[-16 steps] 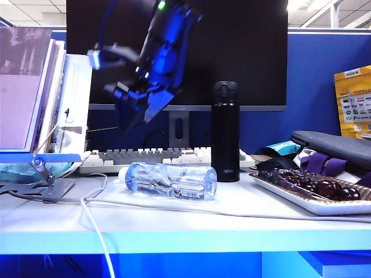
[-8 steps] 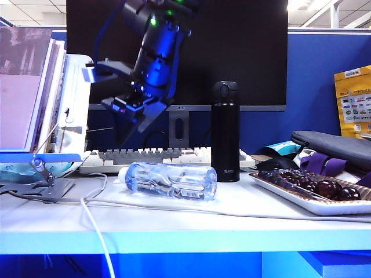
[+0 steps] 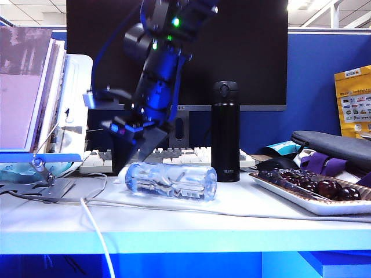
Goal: Pick up the mineral water bottle and place it vertically to the right of the black thermos cup.
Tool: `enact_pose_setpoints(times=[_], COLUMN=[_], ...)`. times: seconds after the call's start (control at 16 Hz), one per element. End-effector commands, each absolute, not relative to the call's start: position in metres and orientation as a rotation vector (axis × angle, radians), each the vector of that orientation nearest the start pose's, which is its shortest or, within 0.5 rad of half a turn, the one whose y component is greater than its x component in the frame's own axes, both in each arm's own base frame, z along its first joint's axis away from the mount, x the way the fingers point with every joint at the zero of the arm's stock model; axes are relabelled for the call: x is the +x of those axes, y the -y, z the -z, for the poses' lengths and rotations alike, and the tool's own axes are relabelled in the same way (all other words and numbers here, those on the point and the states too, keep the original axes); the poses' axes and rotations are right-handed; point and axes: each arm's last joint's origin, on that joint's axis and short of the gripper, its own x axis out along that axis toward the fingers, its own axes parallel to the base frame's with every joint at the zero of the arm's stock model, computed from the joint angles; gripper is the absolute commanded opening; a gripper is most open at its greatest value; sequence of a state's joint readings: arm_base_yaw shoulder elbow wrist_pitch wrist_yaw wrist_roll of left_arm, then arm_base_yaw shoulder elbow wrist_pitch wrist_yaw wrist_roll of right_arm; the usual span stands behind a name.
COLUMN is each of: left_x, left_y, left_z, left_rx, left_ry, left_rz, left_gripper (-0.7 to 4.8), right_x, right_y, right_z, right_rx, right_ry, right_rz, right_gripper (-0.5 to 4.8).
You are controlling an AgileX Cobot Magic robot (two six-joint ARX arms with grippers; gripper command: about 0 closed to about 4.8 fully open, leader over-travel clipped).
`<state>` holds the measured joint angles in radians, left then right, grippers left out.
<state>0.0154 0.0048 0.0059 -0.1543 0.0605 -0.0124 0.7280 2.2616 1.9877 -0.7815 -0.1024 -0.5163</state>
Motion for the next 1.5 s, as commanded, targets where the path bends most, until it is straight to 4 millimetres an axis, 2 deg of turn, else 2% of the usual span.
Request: enact_pose_setpoints(times=[0.06, 0.19, 0.69, 0.81, 1.0, 1.12, 1.31, 1.5], left_x=[0.096, 0.096, 0.096, 0.096, 0.096, 0.096, 0.096, 0.096], left_y=[0.0, 0.0, 0.0, 0.0, 0.0, 0.0, 0.0, 0.0], left_z=[-0.15, -0.15, -0.15, -0.15, -0.15, -0.15, -0.15, -0.15], left_rx=[-0.015, -0.015, -0.015, -0.015, -0.015, -0.015, -0.015, -0.015], left_ry=[-0.16, -0.16, -0.16, -0.16, -0.16, -0.16, -0.16, -0.16], left_rz=[0.049, 0.049, 0.048, 0.049, 0.049, 0.049, 0.049, 0.049], left_gripper=[-0.04, -0.04, -0.04, -0.04, -0.04, -0.04, -0.04, -0.04], right_x=[0.364, 0.366, 0.376, 0.376, 0.375, 0.375, 0.379, 0.388], right_y=[-0.329, -0.33, -0.323, -0.323, -0.323, -0.323, -0.326, -0.33], right_z=[-0.208, -0.205, -0.193, -0.193, -0.193, -0.194, -0.211, -0.253], right_rx=[-0.75, -0.733, -0.734, -0.738, -0.761, -0.765, -0.749, -0.644], right_ry=[-0.845, -0.845, -0.899, -0.903, -0.903, -0.899, -0.849, -0.743], right_rz=[-1.006, -0.993, -0.904, -0.902, -0.883, -0.877, -0.851, -0.807], right_gripper=[4.79, 4.33, 4.3, 3.22, 2.52, 2.37, 2.37, 2.37])
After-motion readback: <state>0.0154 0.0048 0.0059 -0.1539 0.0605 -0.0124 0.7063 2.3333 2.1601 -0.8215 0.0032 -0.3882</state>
